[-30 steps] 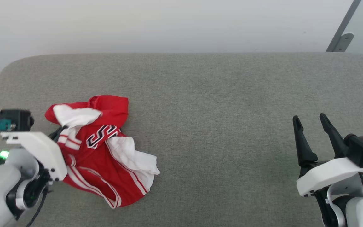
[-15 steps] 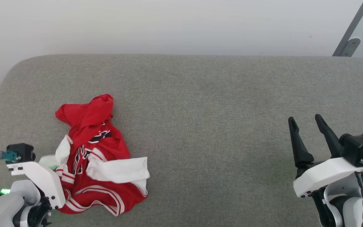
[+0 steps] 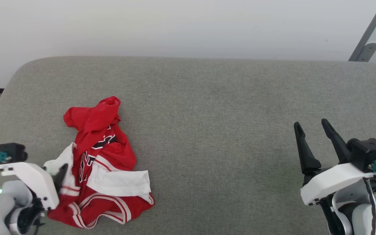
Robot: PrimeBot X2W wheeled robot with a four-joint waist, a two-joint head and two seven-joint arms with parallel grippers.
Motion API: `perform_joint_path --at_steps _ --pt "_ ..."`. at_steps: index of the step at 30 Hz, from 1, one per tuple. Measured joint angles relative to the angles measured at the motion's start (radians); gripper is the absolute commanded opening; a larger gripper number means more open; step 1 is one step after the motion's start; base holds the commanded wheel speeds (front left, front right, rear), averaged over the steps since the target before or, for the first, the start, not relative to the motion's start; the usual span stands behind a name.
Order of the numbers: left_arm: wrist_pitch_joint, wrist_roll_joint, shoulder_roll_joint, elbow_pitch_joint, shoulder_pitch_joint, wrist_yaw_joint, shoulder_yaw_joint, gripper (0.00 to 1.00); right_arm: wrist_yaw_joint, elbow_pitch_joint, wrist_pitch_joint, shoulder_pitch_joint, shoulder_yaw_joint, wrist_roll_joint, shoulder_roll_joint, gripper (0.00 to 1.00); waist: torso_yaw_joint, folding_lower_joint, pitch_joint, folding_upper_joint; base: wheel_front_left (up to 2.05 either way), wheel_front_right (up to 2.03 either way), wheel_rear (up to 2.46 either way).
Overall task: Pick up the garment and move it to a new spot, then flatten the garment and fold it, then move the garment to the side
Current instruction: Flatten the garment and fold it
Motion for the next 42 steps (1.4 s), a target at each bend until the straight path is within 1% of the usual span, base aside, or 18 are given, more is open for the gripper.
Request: perform_joint_path --at_steps 4,6,7,10,13,16,17,18,21,24,29,35,42 --pt "-0.058 0.012 0.028 -0.013 0.0 0.009 0.016 1.0 0.0 0.001 0.005 0.001 0.009 0.0 0.0 1.0 0.008 0.0 -0.008 0.0 0.0 0.0 0.0" --pt "-0.093 0.013 0.036 -0.031 0.007 0.009 0.023 1.0 0.0 0.003 0.007 0.005 0.017 0.0 0.0 1.0 0.012 -0.0001 -0.012 0.0 0.0 0.0 0.0" --pt "-0.093 0.013 0.036 -0.031 0.007 0.009 0.023 1.0 0.0 0.003 0.007 0.005 0.017 0.0 0.0 1.0 0.012 -0.0001 -0.012 0.0 0.0 0.0 0.0" --pt "-0.163 0.026 0.048 -0.064 0.027 0.01 0.035 1.0 0.0 0.005 0.012 0.007 0.03 -0.006 0.0 1.0 0.019 0.0 -0.02 0.0 0.0 0.0 0.0" --pt "-0.231 0.055 0.066 -0.098 0.048 0.019 0.055 1.0 0.0 0.007 0.016 0.01 0.048 -0.007 0.0 1.0 0.028 0.0 -0.027 0.0 0.0 0.0 0.0" --pt "-0.26 0.081 0.069 -0.137 0.081 0.041 0.094 1.0 0.0 0.009 0.026 0.01 0.066 -0.008 0.0 1.0 0.041 0.0 -0.032 0.0 0.0 0.0 0.0" --pt "-0.262 0.106 0.071 -0.153 0.094 0.044 0.114 1.0 0.0 0.011 0.031 0.011 0.076 -0.008 0.0 1.0 0.045 0.0 -0.033 0.0 0.0 0.0 0.0" --pt "-0.263 0.123 0.067 -0.169 0.108 0.057 0.148 1.0 0.0 0.012 0.035 0.011 0.085 -0.011 0.0 1.0 0.05 0.0 -0.034 0.0 0.0 0.0 0.0" --pt "-0.266 0.217 0.053 -0.241 0.158 0.08 0.294 1.0 0.0 0.016 0.053 0.011 0.117 -0.015 0.0 1.0 0.069 0.0 -0.036 0.0 0.0 0.0 0.0" --pt "-0.266 0.312 0.009 -0.301 0.261 0.091 0.412 1.0 0.0 0.024 0.073 0.009 0.158 -0.011 -0.014 1.0 0.089 0.0 -0.037 0.0001 0.0 0.0 0.0" --pt "-0.266 0.443 -0.068 -0.375 0.392 0.085 0.586 1.0 0.0 0.043 0.115 -0.018 0.255 0.035 -0.054 1.0 0.128 0.0 -0.037 0.0 0.0 0.0 0.0" --pt "-0.266 0.562 -0.167 -0.416 0.486 0.057 0.714 1.0 0.0 0.083 0.168 -0.081 0.379 0.1 -0.118 1.0 0.184 0.0 -0.03 0.0 0.0 0.0 0.0" --pt "-0.266 0.69 -0.299 -0.447 0.545 -0.007 0.817 1.0 0.0 0.139 0.269 -0.176 0.558 0.231 -0.198 1.0 0.258 -0.0001 -0.022 0.0 0.0 0.0 0.0"
